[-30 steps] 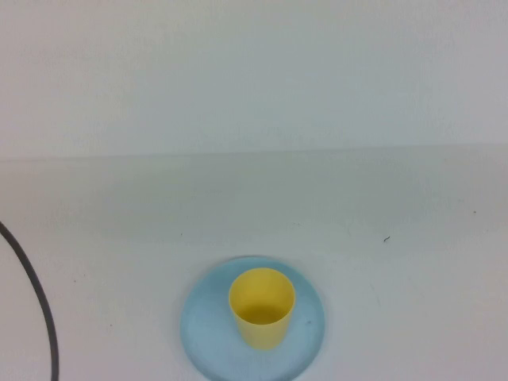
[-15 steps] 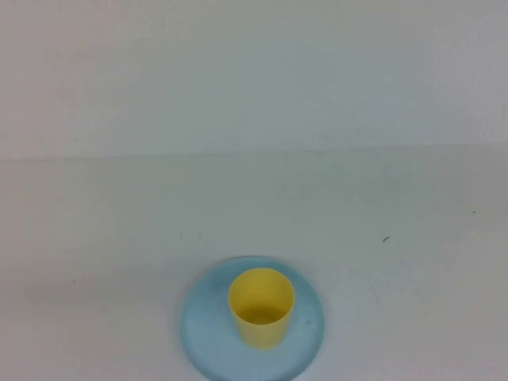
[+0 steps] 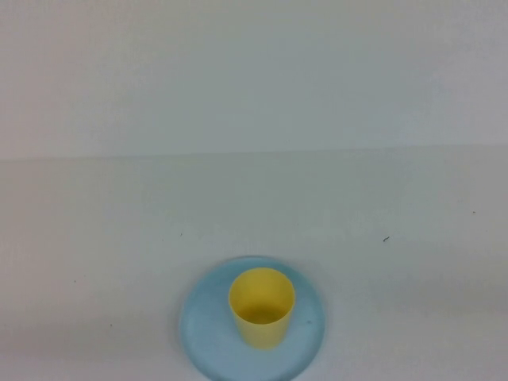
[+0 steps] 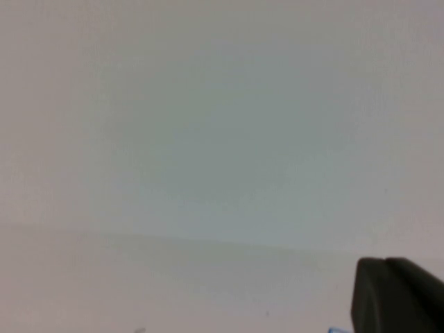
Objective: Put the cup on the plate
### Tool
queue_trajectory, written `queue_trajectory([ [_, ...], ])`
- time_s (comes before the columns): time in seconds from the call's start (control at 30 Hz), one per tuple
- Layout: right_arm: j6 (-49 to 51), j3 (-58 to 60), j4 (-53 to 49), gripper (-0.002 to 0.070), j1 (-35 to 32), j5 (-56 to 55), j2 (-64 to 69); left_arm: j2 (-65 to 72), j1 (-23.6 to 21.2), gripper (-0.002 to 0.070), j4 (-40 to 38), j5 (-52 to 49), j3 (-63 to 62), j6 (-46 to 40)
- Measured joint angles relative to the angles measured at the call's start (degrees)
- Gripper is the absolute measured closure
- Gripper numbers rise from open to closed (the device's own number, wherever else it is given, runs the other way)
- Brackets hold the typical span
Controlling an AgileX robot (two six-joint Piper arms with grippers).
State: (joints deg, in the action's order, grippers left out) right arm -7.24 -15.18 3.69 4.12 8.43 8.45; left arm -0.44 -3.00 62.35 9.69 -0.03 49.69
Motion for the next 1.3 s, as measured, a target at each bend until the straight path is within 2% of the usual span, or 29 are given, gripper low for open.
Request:
queue_trajectory([
  [0.13, -1.0, 8.09, -0.1, 0.0675, -0.2, -1.33, -1.72, 0.0, 0.0, 0.0675, 3.66, 0.36, 0.0, 3.2],
  [0.3, -1.47, 15.3, -0.1, 0.0675, -0.2, -3.51, -1.7, 0.0, 0.0, 0.0675, 4.09, 0.36, 0.0, 3.78],
  [0.63, -2.84, 16.72, -1.01, 0.0675, -0.3, 2.22, -4.47, 0.0, -0.21, 0.0675, 2.65, -0.71, 0.0, 3.23],
  [0.67, -2.84, 16.72, -1.44, 0.0675, -0.61, 3.47, -5.17, 0.0, -0.21, 0.0675, -1.18, -2.36, 0.0, 1.43],
  [0.73, -2.95, 16.72, -2.23, 0.0675, -1.49, 6.16, -6.61, 0.0, -0.21, 0.0675, -16.16, -7.29, 0.03, -7.67],
  [0.8, -3.06, 16.72, -3.06, 0.0675, -2.25, 9.34, -8.34, 0.0, -0.21, 0.0675, -35.4, -13.22, 0.0, -24.04],
  [0.87, -3.06, 16.72, -3.69, 0.0675, -2.52, 11.06, -8.79, 0.0, -0.21, 0.0675, -50.63, -16.19, 0.0, -41.13],
  [0.9, -3.06, 16.72, -3.69, 0.0675, -2.52, 11.54, -9.01, 0.0, -0.21, 0.0675, -57.76, -17.08, 0.0, -49.69],
  [0.97, -3.06, 16.72, -3.69, 0.0675, -2.85, 11.76, -9.01, 0.0, -0.21, 0.0675, -67.29, -18.55, 0.0, -61.6],
  [1.07, -3.06, 16.72, -3.69, 0.0675, -3.86, 11.76, -9.04, 0.0, -0.21, 0.0675, -73.19, -19.82, 0.0, -69.26],
  [1.3, -3.06, 16.72, -3.69, 0.0675, -4.87, 12.1, -9.04, 0.0, -0.21, 0.0675, -73.3, -26.53, 0.0, -68.81],
])
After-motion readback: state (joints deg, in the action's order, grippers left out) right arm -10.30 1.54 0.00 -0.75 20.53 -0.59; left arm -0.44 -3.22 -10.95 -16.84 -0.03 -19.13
